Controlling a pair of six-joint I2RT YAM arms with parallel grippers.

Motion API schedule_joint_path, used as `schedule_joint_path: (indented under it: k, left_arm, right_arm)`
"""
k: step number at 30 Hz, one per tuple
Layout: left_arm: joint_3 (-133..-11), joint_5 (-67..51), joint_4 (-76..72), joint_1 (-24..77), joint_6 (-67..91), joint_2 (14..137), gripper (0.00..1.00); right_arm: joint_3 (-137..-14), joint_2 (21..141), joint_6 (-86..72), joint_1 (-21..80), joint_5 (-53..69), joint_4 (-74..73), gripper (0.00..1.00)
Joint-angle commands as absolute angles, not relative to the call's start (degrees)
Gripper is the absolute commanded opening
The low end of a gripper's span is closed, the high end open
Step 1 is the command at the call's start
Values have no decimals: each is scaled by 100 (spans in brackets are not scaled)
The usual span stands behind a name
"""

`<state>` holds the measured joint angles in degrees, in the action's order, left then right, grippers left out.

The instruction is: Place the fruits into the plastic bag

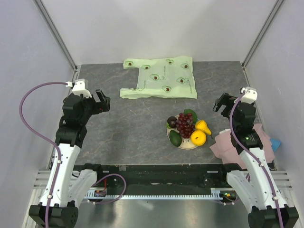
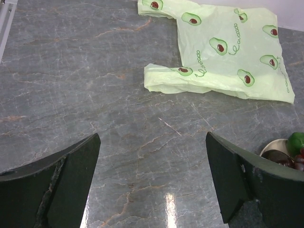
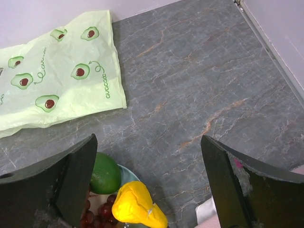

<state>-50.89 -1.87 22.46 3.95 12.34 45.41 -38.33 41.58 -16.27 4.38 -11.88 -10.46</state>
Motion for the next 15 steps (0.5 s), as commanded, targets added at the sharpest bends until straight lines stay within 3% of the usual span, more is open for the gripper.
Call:
schedule_joint_path:
  k: [1,5,8,15]
  left_arm:
    - [-5107,-44,2171,404,1125,4456,99]
    - [-5098,-97,2162,396,1134,4474,99]
    - [-5054,-228,2118,404,1108,4465,99]
    - [-4940,-1037,2083,404,782,4438,99]
  right_arm:
    - [-4148,4210,-1590,466,-1125,-1081,98]
    - [-4332,4429,-1600,466,-933,-1160,98]
    - [-4552,4780,-1529,466,-722,-1195,91]
    - [-5465,6193,-1476,922,-369,-1151,85]
